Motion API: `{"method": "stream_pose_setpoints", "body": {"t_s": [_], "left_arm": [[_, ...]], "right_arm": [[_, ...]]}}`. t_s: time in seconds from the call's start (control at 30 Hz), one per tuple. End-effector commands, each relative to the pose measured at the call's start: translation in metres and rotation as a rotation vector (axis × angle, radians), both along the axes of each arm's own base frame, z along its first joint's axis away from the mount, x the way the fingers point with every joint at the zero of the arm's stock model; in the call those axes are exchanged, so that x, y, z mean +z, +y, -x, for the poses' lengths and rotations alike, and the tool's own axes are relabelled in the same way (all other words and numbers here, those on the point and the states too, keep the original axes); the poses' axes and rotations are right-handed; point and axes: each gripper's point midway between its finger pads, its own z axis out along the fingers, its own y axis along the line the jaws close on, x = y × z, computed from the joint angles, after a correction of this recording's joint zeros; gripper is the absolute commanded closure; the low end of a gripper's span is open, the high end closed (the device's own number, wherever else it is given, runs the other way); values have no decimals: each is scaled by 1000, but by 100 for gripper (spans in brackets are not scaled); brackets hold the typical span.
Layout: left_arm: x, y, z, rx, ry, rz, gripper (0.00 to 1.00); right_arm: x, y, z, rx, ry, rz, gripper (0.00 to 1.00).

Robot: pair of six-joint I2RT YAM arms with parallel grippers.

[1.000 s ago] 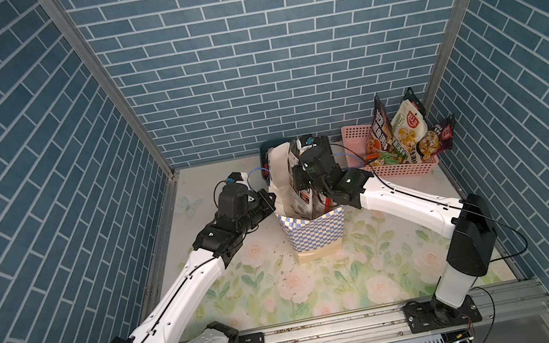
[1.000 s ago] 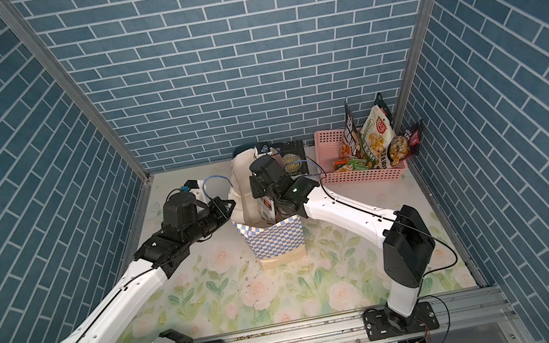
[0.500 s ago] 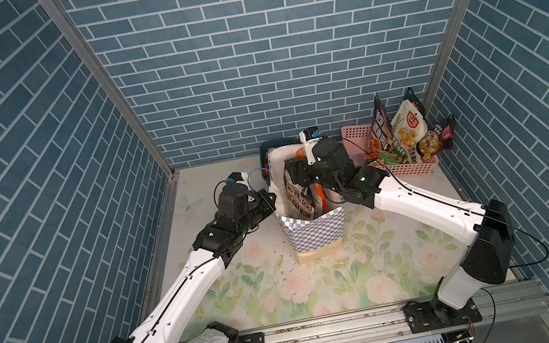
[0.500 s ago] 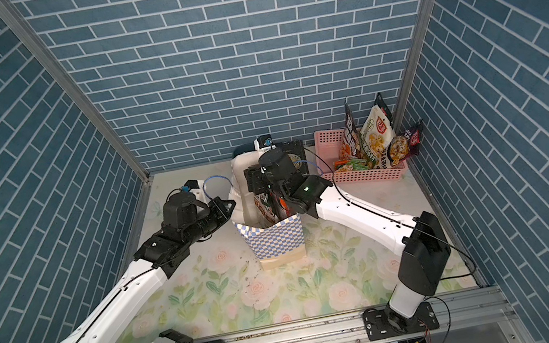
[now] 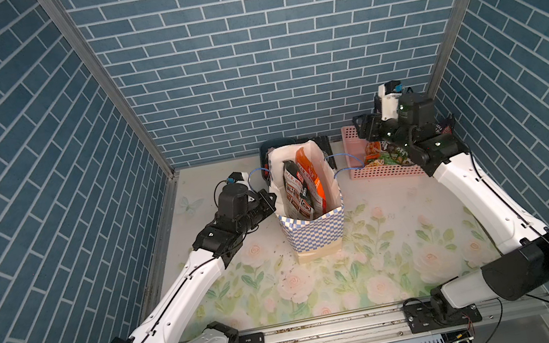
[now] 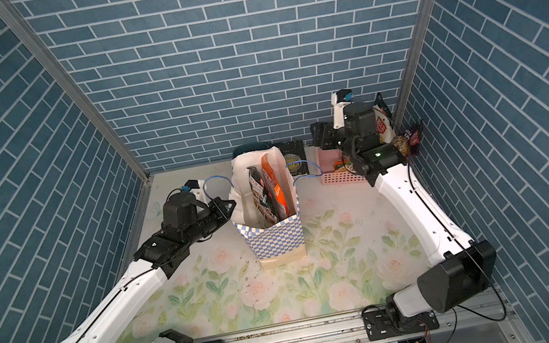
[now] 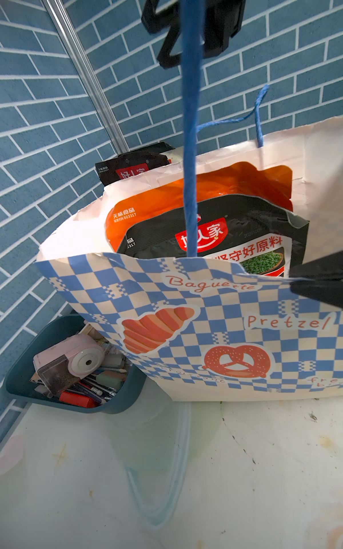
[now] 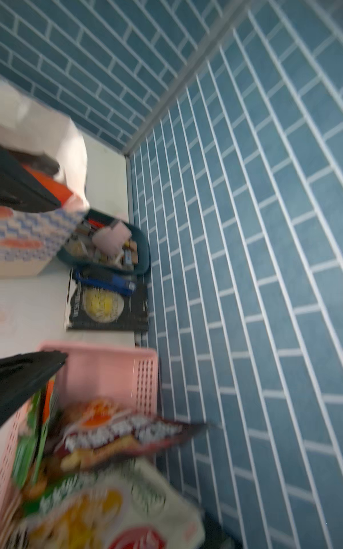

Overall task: Place the condiment packets inside the bag
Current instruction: Pick up the condiment packet from the storage box.

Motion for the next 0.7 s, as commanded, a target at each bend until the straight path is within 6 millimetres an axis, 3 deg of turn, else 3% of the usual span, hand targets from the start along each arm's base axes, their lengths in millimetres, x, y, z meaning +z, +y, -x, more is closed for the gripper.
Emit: {"method": "stream_pose_setpoints", "body": {"t_s": [0.0,0.07,0.13,0.43,0.57,0.67], "left_arm": [[10,-3,4,-23,-29,1,100],[10,-3,4,-23,-27,1,100],[7,-3,4,-23,-20,-3,100],[6,-3,4,-21,-16,-14,100],[3,-4,2,-25,-10,-16,100],[1,-6,0,-27,-6,-17,100]], "right_arm": [[-35,-56,-30,-86,87,141,22],[-48,-84,-50,-144,101,179,12],[-61,-97,-67,-148,108,193,6],[-137,-104,-121,-36,205,155,4],[-160,-101,-142,-18,241,124,12],[-170,-105,-155,-37,261,121,28]]}}
